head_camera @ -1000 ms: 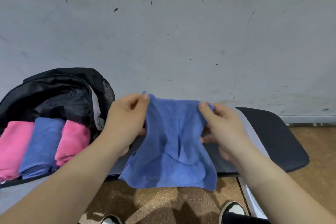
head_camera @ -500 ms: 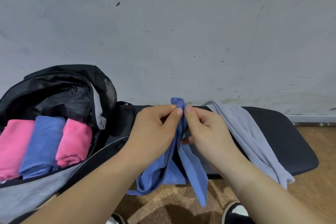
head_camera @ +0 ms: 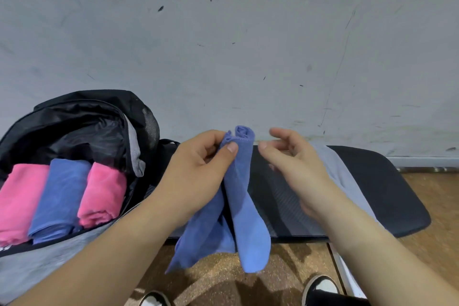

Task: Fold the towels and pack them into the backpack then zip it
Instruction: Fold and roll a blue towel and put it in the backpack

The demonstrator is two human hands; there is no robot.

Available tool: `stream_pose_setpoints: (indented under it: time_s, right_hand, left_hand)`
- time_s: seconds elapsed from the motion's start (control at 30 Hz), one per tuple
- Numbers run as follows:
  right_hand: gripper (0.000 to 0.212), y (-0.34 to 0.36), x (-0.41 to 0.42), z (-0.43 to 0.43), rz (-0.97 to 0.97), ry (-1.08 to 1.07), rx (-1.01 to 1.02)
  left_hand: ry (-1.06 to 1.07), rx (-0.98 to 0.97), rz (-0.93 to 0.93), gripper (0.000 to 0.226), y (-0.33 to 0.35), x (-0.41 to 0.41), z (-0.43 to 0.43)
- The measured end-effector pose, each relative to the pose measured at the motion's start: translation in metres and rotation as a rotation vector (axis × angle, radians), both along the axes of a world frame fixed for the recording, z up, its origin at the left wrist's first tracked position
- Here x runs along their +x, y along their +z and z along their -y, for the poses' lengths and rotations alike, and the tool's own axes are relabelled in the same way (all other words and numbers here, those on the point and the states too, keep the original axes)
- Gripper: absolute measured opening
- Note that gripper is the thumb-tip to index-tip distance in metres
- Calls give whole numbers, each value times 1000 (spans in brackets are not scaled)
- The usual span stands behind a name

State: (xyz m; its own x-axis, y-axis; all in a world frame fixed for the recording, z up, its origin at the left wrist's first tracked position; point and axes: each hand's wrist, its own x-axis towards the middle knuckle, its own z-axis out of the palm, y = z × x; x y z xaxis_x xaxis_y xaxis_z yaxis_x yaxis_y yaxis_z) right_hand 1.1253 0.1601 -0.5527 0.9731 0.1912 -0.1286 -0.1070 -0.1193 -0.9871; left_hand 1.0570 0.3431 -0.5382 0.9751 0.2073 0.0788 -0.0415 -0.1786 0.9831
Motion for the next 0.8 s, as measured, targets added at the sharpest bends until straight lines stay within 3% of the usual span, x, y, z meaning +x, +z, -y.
stream_pose_setpoints:
  time_s: [0.07,0.17,0.23,0.33,0.4,0.57,0.67,0.8]
  right_hand:
    - [74,0,11,12,-97,114,46]
    - [48,2,16,23,-172,351,197]
    - [35,8,11,24,-182,384,313]
    - [34,17,3,22,-75,302,356]
    - [33,25,-4,19,50,212,318]
    - [25,36,-22,13,346,124,-36]
    - [30,38,-23,13,227,130,62]
    - [34,43,-24,16,-83,191,335]
  left_hand:
    - [-78,-208,-37,15,5,-4,-1]
    - [-147,-481,-56,22,14,-11,-6]
    - [-142,-530,-47,18,21,-13,-11]
    - [-47,-521,-59,18,25,-11,-21]
    - [22,-418,-64,21,24,-9,-25]
    - [89,4,-6,21,16,-12,-26]
    - [45,123,38,21,16,-16,-25]
    - [-37,-166,-77,24,21,-17,-23]
